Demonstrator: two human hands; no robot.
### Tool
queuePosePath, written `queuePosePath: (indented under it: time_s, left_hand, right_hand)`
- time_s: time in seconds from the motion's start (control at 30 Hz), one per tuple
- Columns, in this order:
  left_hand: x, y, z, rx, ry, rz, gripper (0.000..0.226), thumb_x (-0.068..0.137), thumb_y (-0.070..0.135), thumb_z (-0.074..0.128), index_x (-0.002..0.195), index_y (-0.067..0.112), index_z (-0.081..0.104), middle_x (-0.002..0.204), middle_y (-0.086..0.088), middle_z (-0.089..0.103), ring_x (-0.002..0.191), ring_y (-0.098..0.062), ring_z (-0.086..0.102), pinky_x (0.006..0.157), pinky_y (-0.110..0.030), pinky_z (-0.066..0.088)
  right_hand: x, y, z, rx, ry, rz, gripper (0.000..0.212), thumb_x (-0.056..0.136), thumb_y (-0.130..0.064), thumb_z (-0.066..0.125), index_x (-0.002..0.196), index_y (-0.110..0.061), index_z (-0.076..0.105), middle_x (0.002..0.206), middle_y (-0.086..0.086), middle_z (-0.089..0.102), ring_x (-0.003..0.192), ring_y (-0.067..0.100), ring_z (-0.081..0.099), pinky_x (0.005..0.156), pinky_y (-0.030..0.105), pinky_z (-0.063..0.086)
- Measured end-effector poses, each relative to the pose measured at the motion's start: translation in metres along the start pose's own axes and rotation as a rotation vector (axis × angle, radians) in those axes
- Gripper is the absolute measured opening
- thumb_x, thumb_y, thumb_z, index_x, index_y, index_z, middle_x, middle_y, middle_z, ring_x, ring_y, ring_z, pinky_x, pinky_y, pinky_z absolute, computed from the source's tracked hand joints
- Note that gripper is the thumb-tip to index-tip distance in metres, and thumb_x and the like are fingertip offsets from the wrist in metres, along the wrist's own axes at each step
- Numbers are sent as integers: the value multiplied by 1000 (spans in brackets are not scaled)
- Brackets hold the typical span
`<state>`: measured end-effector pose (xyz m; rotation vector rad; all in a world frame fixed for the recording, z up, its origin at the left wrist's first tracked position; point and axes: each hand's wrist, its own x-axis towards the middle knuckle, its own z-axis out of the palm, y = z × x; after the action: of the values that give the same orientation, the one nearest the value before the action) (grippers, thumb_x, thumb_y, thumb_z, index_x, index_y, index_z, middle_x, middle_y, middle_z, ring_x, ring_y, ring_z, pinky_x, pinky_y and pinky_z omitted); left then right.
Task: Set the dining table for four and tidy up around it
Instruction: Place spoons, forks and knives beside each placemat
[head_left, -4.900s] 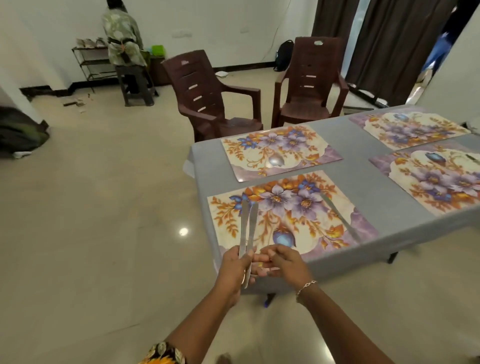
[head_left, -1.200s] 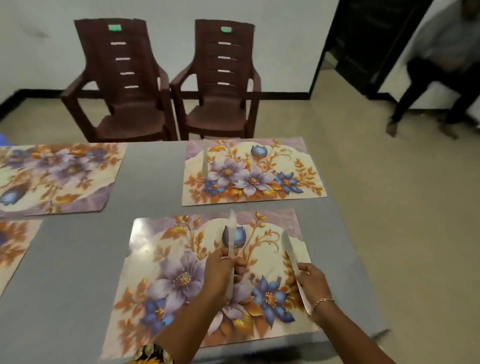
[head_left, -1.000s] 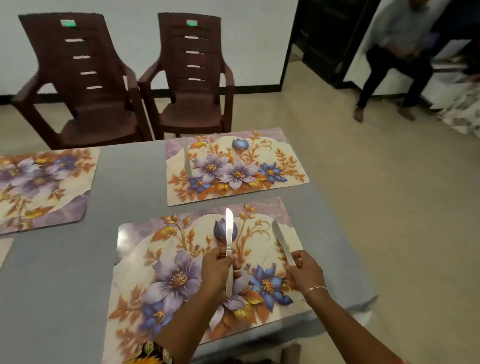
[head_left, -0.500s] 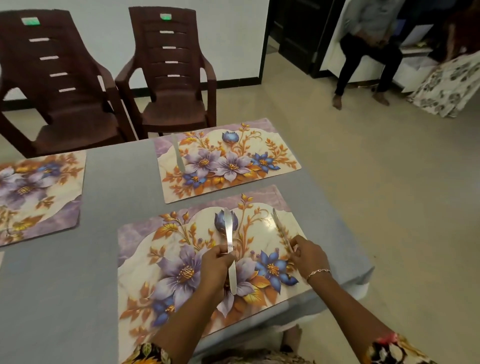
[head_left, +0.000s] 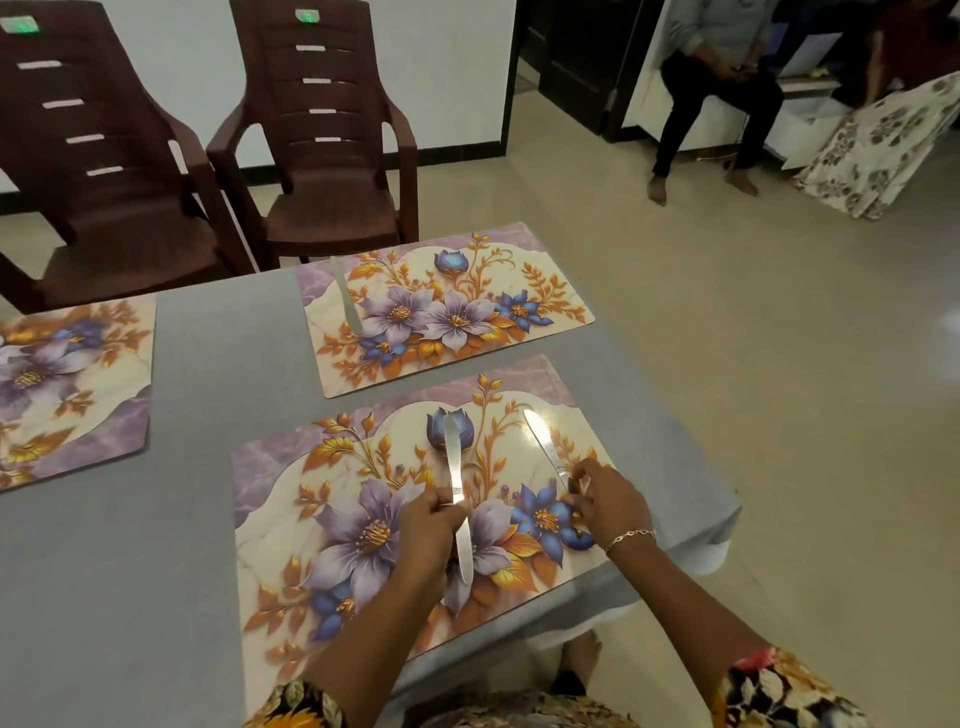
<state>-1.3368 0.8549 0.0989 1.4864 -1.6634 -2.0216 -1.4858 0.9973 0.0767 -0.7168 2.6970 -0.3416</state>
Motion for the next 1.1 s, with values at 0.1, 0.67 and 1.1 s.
queuePosePath:
  time_s: [0.1,0.67,1.1]
  left_hand:
    - [-4,-1,-1,-82,-55,9,10,90,1,54,97,4,61,93,-13,64,80,-25,59,75,-36,50]
    - [-68,-16,-39,-275,67,27,14,88,2,58,76,5,64,64,-5,61,58,-17,56,51,-23,46]
    - [-154,-63,-189,-432,475,-7,27,99,12,42,84,8,65,56,-4,44,42,-10,35,36,-16,27]
  right_hand:
    - [-2,1,2,27,8,21,25,92,-27,54,114,-13,54,110,7,63,97,23,61,86,27,47]
    - [-51,-77,-10,1052,-314,130,17,89,4,50,77,-7,55,56,7,53,35,8,44,34,14,32]
    - [-160,-250,67,983,-1089,-150,16,91,-2,51,89,-5,66,61,4,53,49,11,43,46,19,33]
